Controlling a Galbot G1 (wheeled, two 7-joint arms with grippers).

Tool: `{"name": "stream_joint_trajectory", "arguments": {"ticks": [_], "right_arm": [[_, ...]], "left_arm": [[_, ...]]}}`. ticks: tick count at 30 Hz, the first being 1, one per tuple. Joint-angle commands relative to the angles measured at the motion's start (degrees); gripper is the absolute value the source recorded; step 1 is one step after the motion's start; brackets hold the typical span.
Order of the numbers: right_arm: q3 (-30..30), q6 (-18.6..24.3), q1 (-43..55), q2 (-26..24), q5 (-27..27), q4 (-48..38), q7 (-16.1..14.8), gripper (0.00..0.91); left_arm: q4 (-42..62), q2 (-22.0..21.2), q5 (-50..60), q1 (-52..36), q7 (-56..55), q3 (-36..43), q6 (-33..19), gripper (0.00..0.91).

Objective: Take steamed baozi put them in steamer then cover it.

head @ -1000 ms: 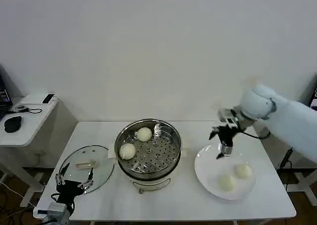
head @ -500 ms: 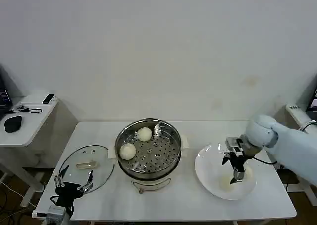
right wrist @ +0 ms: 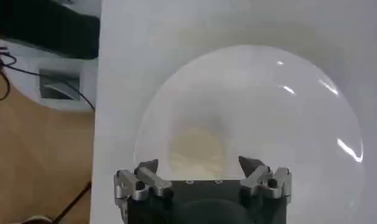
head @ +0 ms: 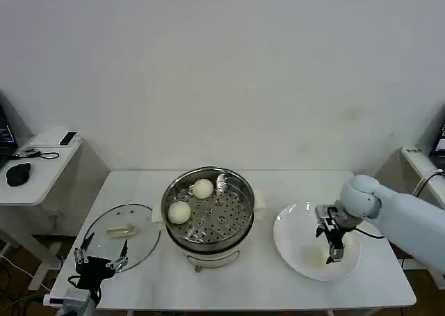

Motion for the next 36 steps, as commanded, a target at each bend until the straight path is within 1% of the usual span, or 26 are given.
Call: {"name": "stream_joint_trajectory", "arguments": {"ticks": [1,4,12,18,26,27,28,30,32,34,36], "right_arm": [[-0.30,-0.15,-1.57,1.58,-2.35,-2.10,1.70,0.907],[-0.12,-0.46,-2.20,2.13,-2.16,-2.56,2.32,0.907],[0.07,-0.80,-3.16,2.90,-1.95,-3.13,2.52,0.907],[-0.86,-0.74,-2.83,2.34,-1.95,-2.87,2.11,0.907],[-0.86,-1.18,-3.26,2.49,-1.40,-3.08,3.09,0.907],[-0.86,-1.11,-3.29,2.46,-1.48,-3.13,3.08,0.897],[-0.86,-1.12,-3.39,2.42,-1.54,-3.16,3.10,0.867],[-0.81,-1.06,-3.57,2.41,-1.73,-3.29,3.18,0.846],[-0.50,-1.10,-3.89,2.37,-1.66,-3.35,3.31,0.776],[-0.35,-1.14,-4.22,2.20,-1.53,-3.40,3.41,0.736],[-0.34,-1.11,-4.44,2.00,-1.54,-3.39,3.60,0.736]], "left_arm": [[0.83,-0.19,0.05,-0.43,0.07,0.12,0.07,0.907],[1.28,-0.06,0.02,-0.57,0.02,0.08,0.05,0.907],[1.91,0.18,-0.10,-1.06,0.14,-0.11,0.10,0.907],[2.07,-0.27,-0.13,-1.42,0.17,0.27,0.21,0.907],[2.46,-0.25,-0.11,-1.38,0.01,0.23,0.16,0.907],[2.38,-0.26,-0.13,-1.34,0.02,0.23,0.16,0.907],[2.38,-0.26,-0.12,-1.29,0.00,0.25,0.15,0.907],[2.49,-0.31,-0.09,-1.28,-0.05,0.31,0.14,0.907],[2.53,-0.45,-0.05,-1.29,-0.19,0.38,0.13,0.907],[2.46,-0.63,0.00,-1.26,-0.24,0.52,0.13,0.907],[2.36,-0.68,0.10,-1.19,-0.24,0.67,0.12,0.907]]}}
